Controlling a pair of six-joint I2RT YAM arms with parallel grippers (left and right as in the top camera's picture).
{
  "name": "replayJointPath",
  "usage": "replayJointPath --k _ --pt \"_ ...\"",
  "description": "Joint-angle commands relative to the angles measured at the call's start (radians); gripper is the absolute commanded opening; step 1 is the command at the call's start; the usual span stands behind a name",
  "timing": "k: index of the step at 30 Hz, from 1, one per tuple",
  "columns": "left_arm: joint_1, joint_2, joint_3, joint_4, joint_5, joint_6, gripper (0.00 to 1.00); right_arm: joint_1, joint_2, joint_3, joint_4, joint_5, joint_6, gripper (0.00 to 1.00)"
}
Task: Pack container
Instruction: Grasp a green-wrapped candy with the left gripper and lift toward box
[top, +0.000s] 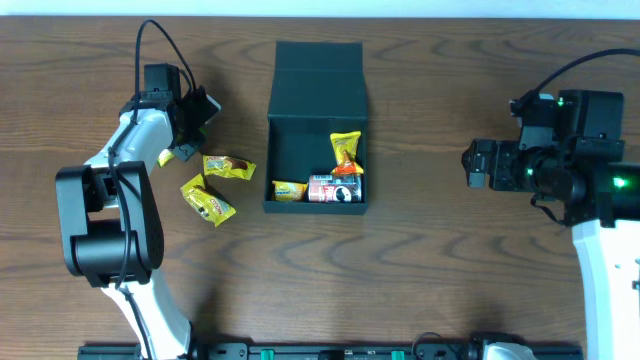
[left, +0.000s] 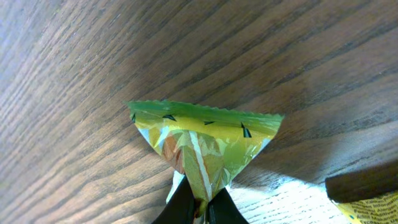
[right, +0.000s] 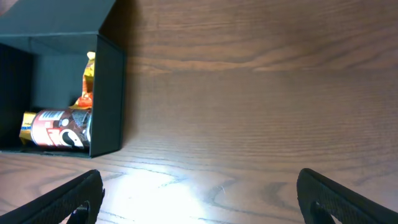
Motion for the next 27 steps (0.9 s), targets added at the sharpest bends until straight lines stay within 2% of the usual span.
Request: replayJointPath --k 1,5,9,13,16,21,23,27 --pt "0.004 0.013 0.000 -0.008 -0.003 -0.078 0.06 -0.008 -0.003 0.005 0.000 0.001 0.014 0.99" --pt "-0.001 -0.008 0.023 -0.008 -0.003 -0.195 0.06 -0.008 -0.003 0.005 0.008 0.035 0.014 0.99" --pt "-0.016 -0.063 0.101 -0.031 -0.003 -0.414 0.06 -0.010 -0.003 0.005 0.018 0.078 0.014 0.99" --pt "-0.059 -0.129 0.218 -0.117 0.006 -0.617 0.06 -0.012 -0.003 0.005 0.026 0.120 0.014 0.99" --pt "-0.123 -0.181 0.294 -0.192 0.054 -0.762 0.06 -0.035 -0.003 0.005 0.031 0.120 0.014 0.99" --pt "-0.266 -0.224 0.306 -0.237 0.070 -1.044 0.06 -0.117 -0.003 0.005 0.037 0.120 0.014 0.99" --pt "-0.328 -0.212 0.306 -0.307 0.073 -1.110 0.06 -0.164 -0.003 0.005 0.036 0.119 0.014 0.99" --pt "-0.463 -0.183 0.305 -0.366 0.062 -1.114 0.06 -0.240 -0.003 0.005 0.042 0.065 0.014 0.99"
